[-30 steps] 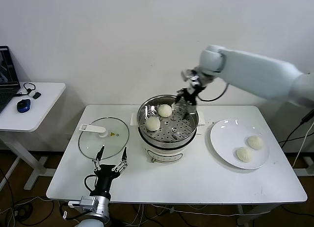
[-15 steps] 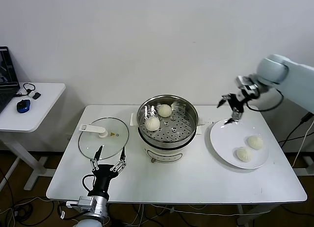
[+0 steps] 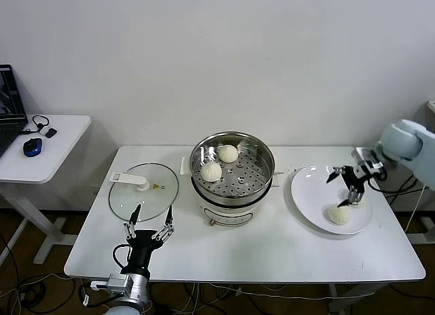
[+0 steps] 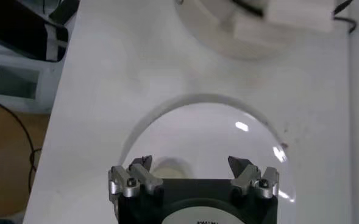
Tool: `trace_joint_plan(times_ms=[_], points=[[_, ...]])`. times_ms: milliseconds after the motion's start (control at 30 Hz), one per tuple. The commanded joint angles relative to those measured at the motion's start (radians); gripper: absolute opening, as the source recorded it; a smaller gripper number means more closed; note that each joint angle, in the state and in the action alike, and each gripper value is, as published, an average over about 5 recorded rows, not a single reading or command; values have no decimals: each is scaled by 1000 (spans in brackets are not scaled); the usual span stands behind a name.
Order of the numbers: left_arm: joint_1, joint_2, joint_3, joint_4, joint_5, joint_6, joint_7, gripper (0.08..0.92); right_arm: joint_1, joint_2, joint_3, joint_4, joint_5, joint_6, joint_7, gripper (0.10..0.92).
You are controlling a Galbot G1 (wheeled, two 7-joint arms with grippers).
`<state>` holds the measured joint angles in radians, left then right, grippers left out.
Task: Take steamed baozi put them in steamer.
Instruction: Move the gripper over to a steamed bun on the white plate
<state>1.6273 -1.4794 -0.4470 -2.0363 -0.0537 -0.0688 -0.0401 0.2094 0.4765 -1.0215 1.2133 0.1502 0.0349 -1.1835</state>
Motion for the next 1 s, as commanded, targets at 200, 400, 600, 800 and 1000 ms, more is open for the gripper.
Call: trace_joint_plan(times_ms=[200, 400, 600, 800, 1000], points=[[8, -1, -1, 3, 0, -2, 0, 823, -180, 42, 145, -162, -182, 52, -4, 823], [8, -2, -2, 8, -2, -2, -1, 823, -188, 101, 158, -227, -215, 56, -1, 823], [2, -3, -3, 11, -3, 0, -1, 823, -211, 153, 189, -267, -254, 61, 2, 823], [-1, -2, -3, 14, -4, 2, -1, 823, -229, 181, 207, -285, -269, 63, 3, 823], [-6, -2, -2, 19, -4, 3, -1, 823, -237, 196, 215, -299, -280, 66, 4, 823]])
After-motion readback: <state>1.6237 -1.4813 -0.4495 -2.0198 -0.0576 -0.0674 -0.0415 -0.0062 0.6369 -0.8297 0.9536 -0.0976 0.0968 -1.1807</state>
